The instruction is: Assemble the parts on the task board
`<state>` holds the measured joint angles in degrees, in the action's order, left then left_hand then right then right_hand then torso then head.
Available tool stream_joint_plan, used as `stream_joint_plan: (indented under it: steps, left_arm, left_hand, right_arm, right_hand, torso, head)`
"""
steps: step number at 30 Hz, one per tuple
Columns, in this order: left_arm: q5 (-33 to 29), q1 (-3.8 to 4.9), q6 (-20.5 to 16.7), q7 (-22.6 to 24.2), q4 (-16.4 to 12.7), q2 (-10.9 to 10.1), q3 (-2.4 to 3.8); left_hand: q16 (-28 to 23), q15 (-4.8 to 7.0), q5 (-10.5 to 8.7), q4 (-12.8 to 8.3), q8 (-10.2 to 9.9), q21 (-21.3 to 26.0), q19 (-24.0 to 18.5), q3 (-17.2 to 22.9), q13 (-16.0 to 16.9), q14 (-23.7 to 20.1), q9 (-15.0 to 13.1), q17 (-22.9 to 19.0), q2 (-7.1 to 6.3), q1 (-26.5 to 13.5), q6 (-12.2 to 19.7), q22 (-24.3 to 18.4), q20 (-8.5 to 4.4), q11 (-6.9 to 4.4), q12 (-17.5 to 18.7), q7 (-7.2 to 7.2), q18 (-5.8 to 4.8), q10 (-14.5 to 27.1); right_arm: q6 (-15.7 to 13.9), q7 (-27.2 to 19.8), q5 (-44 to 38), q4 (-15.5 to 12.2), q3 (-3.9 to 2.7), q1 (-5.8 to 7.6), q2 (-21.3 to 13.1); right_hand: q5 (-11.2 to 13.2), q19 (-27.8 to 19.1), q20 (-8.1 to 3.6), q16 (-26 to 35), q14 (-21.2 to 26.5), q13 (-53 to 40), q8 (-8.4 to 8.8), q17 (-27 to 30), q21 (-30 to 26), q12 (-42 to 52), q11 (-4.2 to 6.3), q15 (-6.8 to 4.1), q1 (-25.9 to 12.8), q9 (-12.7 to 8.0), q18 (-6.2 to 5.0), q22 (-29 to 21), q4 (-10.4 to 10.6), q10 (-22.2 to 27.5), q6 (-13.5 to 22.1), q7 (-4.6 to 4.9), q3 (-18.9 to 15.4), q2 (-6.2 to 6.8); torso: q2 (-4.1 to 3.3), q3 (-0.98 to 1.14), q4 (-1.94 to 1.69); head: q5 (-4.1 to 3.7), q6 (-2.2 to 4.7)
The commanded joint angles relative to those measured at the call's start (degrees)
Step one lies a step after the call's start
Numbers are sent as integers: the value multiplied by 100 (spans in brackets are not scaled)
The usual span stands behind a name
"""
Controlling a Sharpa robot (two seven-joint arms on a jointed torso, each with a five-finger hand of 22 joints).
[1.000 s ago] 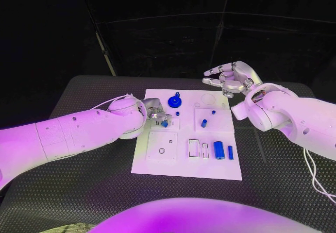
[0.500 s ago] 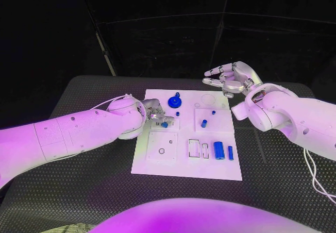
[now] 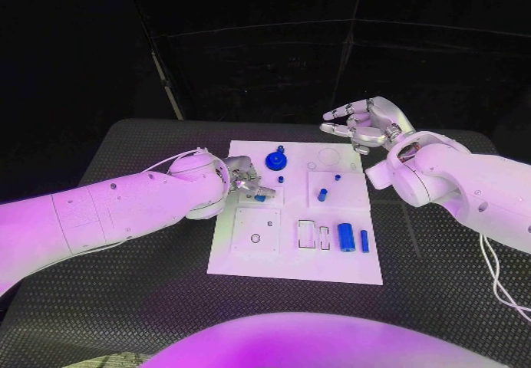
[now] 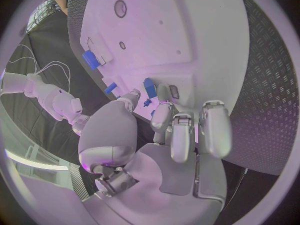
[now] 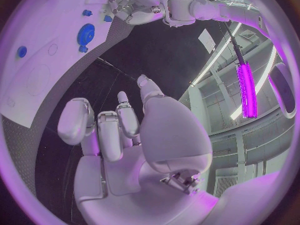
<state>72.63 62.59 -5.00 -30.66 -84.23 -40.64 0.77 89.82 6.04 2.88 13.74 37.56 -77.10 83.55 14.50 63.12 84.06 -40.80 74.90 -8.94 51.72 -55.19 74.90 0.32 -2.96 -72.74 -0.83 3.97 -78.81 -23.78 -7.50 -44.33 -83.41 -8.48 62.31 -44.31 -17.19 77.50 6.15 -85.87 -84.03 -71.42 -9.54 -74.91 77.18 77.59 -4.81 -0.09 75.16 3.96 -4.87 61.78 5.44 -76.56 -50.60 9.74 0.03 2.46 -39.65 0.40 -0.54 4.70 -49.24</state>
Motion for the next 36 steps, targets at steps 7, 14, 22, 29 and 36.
stream_joint_plan:
  steps: [7, 14, 22, 29, 36]
  left_arm:
    - [-53, -6, 134, -6, -10, 9, 2]
    - [-58, -8, 128, -7, -15, 14, 5]
    - [-191, -10, 84, -9, -9, 21, 10]
    - [-398, -10, 17, -6, 0, 36, 12]
    - [-479, -10, -82, -3, 16, 40, 18]
  left_hand:
    - [18, -29, -15, -112, -27, 41, -14, -423, -20, 594, 38, 1510, 65, 748, -26, 628, 34, 10, 25, -10, -69, 31]
    - [18, -33, -14, -171, -29, 55, -15, -506, -34, 594, 52, 1510, 132, 1056, -29, 630, 37, 16, 31, -14, -68, 41]
    - [18, -22, -14, -349, -42, 72, -16, -293, -28, 594, 73, 1510, 427, 1547, -16, 632, 33, -3, 25, 9, -64, 40]
    - [18, -4, -12, -578, -83, 79, -15, 27, -29, 594, 108, 1510, 731, 1992, 17, 637, 19, -32, 29, 38, -63, 42]
    - [18, -6, -14, -598, -88, 78, -12, 124, -24, 594, 117, 1510, 841, 2032, 16, 642, 15, -24, 27, 27, -65, 37]
  right_arm:
    - [18, -46, -6, 1, -3, 7, 12]
    - [21, -46, -6, 5, -3, 6, 14]
    - [23, -48, -6, 12, -3, 6, 15]
    - [22, -50, -6, 10, -3, 6, 10]
    - [20, -51, -6, 9, -3, 6, 6]
  right_hand:
    - [7, -37, -7, 36, -375, 4, -23, -485, -23, 9, 23, 16, -61, -2, -48, -3, 15, 31, 36, -19, -31, 14]
    - [7, -37, -7, 36, -375, 4, -23, -485, -23, 9, 23, 16, -61, -2, -48, -3, 15, 31, 36, -19, -31, 14]
    - [7, -37, -7, 36, -375, 4, -23, -485, -23, 9, 23, 16, -61, -2, -48, -3, 15, 31, 36, -19, -31, 14]
    - [7, -37, -7, 36, -375, 4, -23, -485, -23, 9, 23, 16, -61, -2, -48, -3, 15, 31, 36, -19, -31, 14]
    - [7, -37, -7, 36, -375, 4, -23, -485, -23, 9, 23, 16, -61, -2, -48, -3, 15, 31, 36, -19, -31, 14]
  torso:
    - [3, 3, 2]
    - [2, 4, -2]
    - [1, 3, 2]
    - [-2, 3, 3]
    - [1, 4, 0]
  head:
    - [-14, -7]
    - [-16, -3]
    - [-11, 0]
    - [-11, 2]
    - [-11, 2]
